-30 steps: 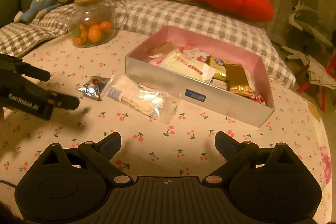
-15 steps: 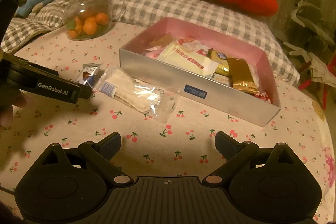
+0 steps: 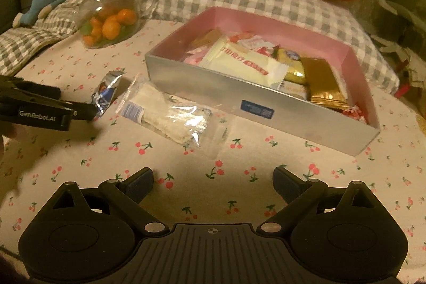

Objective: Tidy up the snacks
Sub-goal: 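Grasp the silver truffle wrapper with the left tool while the right tool grasps the clear plastic packet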

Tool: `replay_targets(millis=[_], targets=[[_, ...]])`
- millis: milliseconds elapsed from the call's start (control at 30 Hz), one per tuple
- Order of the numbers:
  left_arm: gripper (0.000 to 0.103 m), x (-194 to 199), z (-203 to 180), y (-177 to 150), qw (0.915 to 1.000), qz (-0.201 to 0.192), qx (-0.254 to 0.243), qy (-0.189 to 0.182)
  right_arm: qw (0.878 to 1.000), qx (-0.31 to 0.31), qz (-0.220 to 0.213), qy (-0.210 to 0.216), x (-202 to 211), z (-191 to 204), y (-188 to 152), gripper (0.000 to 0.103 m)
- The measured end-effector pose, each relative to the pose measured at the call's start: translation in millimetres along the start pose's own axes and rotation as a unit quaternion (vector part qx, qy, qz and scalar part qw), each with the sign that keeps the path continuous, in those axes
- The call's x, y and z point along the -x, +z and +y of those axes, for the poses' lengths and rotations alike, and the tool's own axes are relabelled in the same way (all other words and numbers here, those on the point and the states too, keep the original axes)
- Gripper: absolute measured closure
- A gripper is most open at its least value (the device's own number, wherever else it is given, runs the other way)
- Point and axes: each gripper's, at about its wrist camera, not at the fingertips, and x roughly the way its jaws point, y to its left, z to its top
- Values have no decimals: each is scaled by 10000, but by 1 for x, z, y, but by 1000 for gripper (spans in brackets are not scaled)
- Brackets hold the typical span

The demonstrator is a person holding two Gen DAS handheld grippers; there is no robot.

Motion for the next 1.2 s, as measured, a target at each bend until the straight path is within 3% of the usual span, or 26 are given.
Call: replay_targets(millis=[400, 700, 767, 867, 1033, 1200], targets=[[11, 0, -11, -3, 9972, -154, -430, -586, 9989, 246, -94, 396, -18, -1, 14, 4], [39, -6, -19, 11, 9985, -196, -97, -507, 9970, 420, -310, 569, -28, -1, 25, 8], [51, -6, -18, 13, 9985, -218, -34, -500, 9965, 445, -378, 591, -28, 0, 25, 15], [68, -5, -16, 13, 9987, -217, 68, -458, 9951, 550, -455, 679, -25, 3, 26, 34], [69, -2, -7, 14, 9976, -101, 421, -537, 9924, 757, -476, 840, -18, 8, 24, 66], [69, 3, -6, 10, 9971, -30, 452, -617, 9917, 821, -331, 932, -11, 15, 20, 82]])
